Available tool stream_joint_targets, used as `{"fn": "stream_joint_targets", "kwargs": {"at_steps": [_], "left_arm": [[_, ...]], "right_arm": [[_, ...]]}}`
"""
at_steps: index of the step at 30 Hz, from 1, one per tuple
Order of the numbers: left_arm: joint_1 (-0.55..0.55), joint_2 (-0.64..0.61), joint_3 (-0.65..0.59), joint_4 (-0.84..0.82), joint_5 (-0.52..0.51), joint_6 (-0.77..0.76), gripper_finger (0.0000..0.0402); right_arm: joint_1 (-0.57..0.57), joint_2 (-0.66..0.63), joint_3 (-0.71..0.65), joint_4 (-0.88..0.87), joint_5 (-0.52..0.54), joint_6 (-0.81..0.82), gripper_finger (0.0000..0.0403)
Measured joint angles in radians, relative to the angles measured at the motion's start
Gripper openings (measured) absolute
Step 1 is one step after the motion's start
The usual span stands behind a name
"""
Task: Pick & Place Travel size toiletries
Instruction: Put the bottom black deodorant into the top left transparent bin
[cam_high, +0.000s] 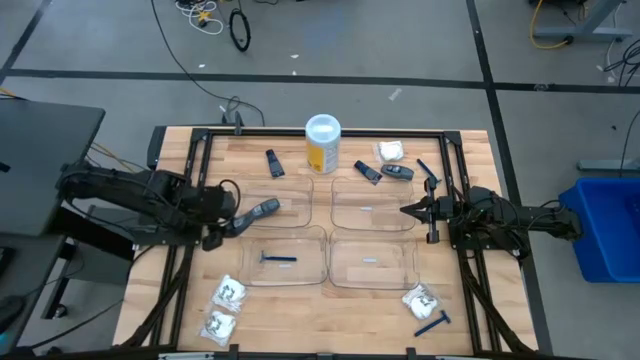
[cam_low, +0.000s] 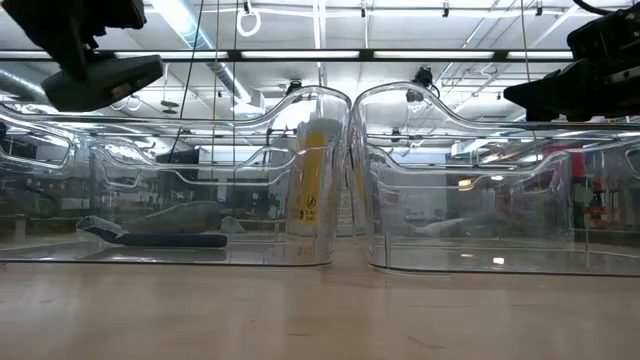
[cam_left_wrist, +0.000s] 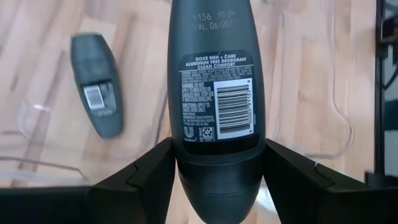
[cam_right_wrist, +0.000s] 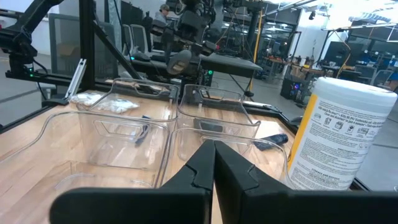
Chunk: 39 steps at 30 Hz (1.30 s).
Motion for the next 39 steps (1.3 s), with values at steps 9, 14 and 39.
{"fn": "stream_joint_targets", "kwargs": {"at_steps": [9,14,39], "left_arm": [[0.086,0.000,0.000,0.032,-0.009,0.082,0.0220],[0.132,0.000,0.000,0.054,-0.009,0.121,0.0219],[0.294,0.005,0.000,0.186,-0.070,0.338,0.0218]], "right_arm": [[0.000,0.000,0.000,0.000,0.000,0.000,0.0012],[0.000,0.000,0.000,0.000,0.000,0.000,0.0012],[0.000,0.000,0.000,0.000,0.000,0.000,0.0012]]}}
